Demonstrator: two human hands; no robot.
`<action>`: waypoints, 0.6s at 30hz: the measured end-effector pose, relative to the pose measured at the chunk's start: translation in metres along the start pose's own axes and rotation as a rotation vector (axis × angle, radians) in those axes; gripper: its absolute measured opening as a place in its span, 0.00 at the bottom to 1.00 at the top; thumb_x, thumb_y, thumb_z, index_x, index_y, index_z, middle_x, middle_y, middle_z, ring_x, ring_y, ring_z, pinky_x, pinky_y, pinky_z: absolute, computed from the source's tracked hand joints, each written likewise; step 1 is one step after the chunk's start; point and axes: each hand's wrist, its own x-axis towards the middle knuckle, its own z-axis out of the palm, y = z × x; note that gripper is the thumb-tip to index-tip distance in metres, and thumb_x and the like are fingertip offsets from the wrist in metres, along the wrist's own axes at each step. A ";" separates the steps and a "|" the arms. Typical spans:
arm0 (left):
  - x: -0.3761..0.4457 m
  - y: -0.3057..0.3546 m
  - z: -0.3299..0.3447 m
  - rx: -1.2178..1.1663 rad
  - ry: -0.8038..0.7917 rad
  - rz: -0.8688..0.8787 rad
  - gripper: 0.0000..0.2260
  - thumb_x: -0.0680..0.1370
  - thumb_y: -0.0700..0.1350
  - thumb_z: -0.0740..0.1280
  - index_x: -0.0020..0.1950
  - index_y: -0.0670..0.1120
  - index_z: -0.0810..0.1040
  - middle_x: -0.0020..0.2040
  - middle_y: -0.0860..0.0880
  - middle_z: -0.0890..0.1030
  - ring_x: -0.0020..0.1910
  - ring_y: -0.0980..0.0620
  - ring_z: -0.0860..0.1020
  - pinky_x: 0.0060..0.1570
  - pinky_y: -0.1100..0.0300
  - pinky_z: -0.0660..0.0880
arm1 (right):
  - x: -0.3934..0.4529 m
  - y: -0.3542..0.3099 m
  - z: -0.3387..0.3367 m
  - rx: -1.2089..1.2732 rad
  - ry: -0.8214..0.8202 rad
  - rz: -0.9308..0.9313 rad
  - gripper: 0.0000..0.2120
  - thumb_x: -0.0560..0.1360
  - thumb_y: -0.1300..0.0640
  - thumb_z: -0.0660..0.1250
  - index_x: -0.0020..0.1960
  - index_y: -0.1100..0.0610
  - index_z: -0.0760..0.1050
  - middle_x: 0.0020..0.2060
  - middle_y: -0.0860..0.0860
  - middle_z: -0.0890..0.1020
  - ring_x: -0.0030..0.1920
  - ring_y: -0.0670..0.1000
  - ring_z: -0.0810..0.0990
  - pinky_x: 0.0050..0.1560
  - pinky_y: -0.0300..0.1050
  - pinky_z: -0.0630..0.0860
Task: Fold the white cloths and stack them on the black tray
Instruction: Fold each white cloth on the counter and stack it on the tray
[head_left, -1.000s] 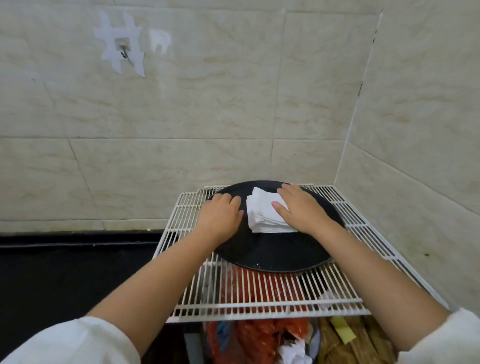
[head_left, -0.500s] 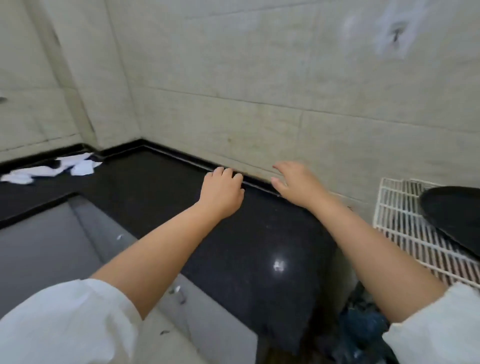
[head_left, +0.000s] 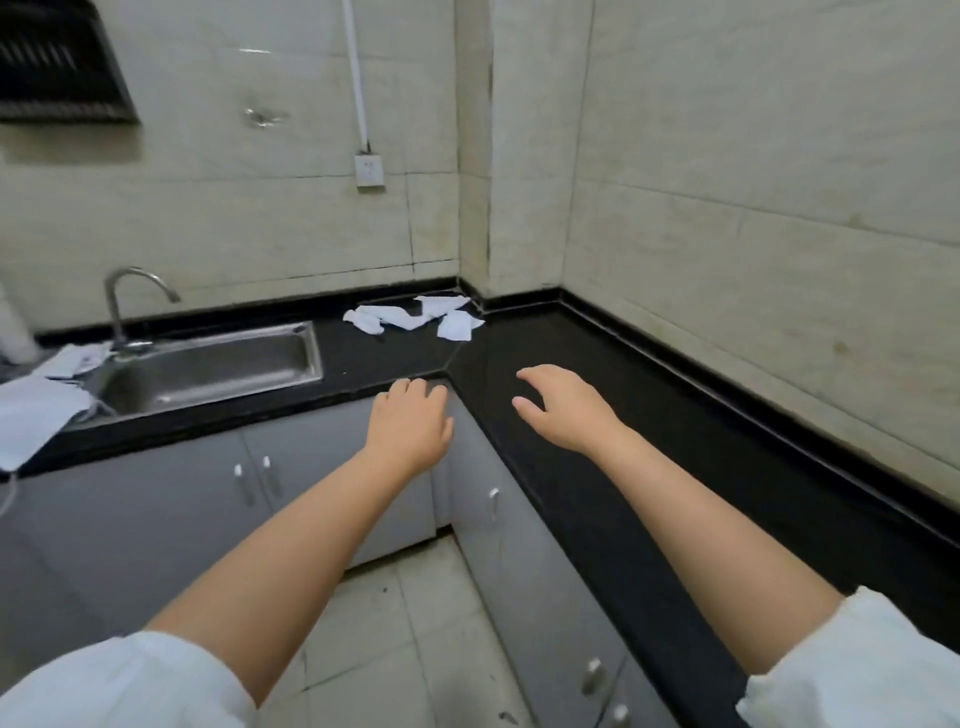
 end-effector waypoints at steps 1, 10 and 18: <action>0.021 -0.019 0.006 0.011 -0.006 -0.021 0.18 0.80 0.50 0.55 0.68 0.44 0.66 0.67 0.44 0.70 0.68 0.43 0.65 0.62 0.51 0.66 | 0.031 -0.004 0.009 0.002 -0.011 -0.014 0.22 0.79 0.52 0.57 0.70 0.58 0.63 0.70 0.54 0.68 0.70 0.54 0.65 0.69 0.52 0.65; 0.213 -0.148 0.028 0.033 -0.017 -0.140 0.17 0.80 0.49 0.56 0.66 0.43 0.68 0.65 0.43 0.71 0.67 0.43 0.67 0.60 0.50 0.68 | 0.276 -0.002 0.053 0.022 -0.084 0.009 0.20 0.78 0.53 0.58 0.68 0.60 0.66 0.65 0.58 0.73 0.66 0.58 0.70 0.64 0.55 0.70; 0.382 -0.249 0.078 0.037 -0.057 -0.127 0.18 0.80 0.49 0.56 0.67 0.44 0.67 0.66 0.43 0.71 0.66 0.43 0.67 0.60 0.51 0.68 | 0.473 0.011 0.122 -0.018 -0.170 0.080 0.20 0.78 0.54 0.58 0.67 0.61 0.67 0.64 0.58 0.74 0.63 0.58 0.72 0.60 0.52 0.72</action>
